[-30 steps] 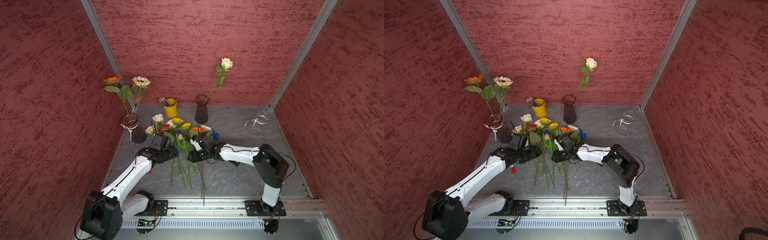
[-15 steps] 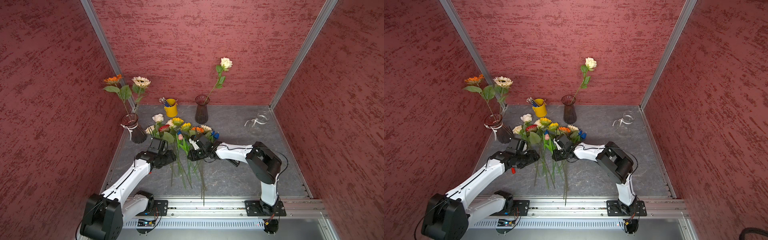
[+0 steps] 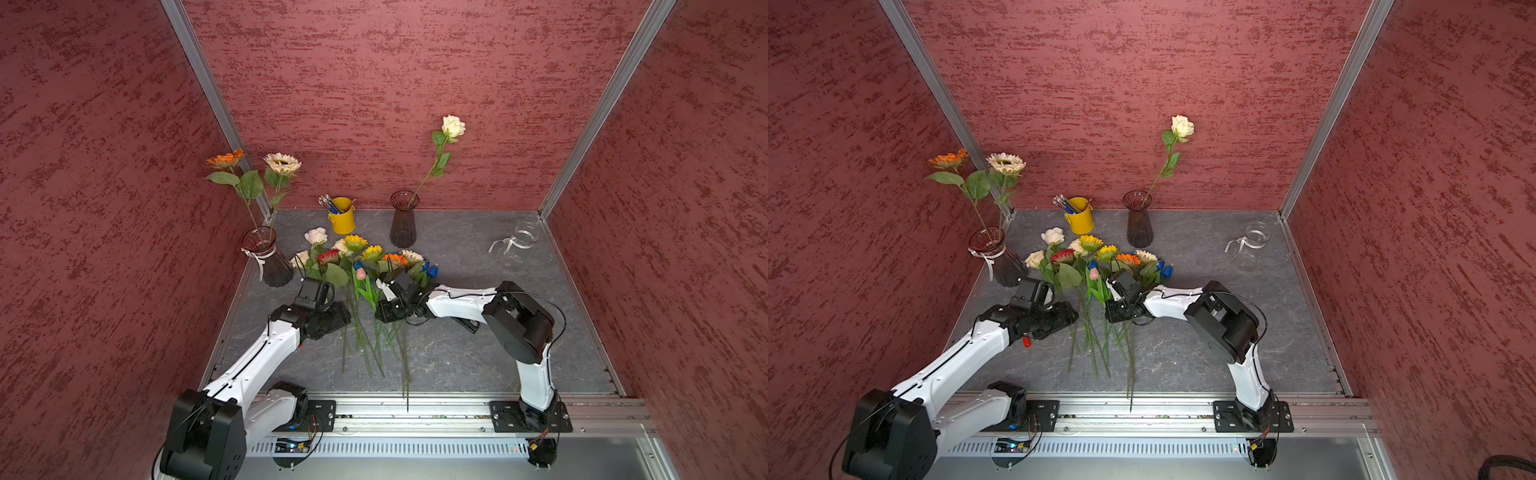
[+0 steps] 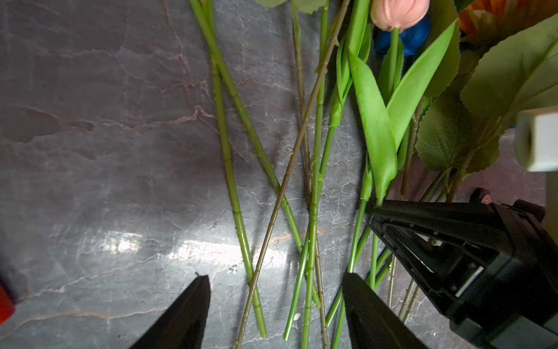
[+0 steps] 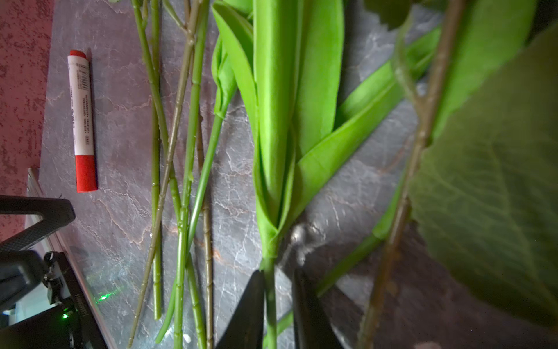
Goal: Arrange the flowers in different vases according to their variety
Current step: Pick up the flower at the center of the board.
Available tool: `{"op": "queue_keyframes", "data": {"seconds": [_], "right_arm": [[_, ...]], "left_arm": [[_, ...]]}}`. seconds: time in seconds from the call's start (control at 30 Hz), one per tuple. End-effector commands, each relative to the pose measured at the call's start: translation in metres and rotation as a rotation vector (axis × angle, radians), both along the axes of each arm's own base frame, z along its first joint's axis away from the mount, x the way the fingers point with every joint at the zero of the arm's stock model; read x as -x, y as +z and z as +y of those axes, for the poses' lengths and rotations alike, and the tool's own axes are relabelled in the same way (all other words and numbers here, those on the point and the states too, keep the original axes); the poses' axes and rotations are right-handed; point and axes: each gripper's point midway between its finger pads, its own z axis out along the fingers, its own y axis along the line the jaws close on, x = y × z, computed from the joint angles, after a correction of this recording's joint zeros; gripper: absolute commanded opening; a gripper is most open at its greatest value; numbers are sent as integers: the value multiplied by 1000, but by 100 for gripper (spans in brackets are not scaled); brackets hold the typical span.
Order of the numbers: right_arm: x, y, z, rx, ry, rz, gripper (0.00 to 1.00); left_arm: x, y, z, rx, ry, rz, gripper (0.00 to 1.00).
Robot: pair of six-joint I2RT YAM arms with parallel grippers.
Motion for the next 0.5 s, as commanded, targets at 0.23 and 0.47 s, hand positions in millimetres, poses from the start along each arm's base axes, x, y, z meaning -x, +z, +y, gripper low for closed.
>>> {"op": "queue_keyframes", "data": {"seconds": [0.23, 0.47], "right_arm": [[0, -3, 14, -27, 23, 14, 10], [-2, 4, 12, -30, 15, 2, 0]], "left_arm": [[-1, 1, 0, 19, -3, -24, 73], [-1, 0, 1, 21, 1, -22, 73]]}}
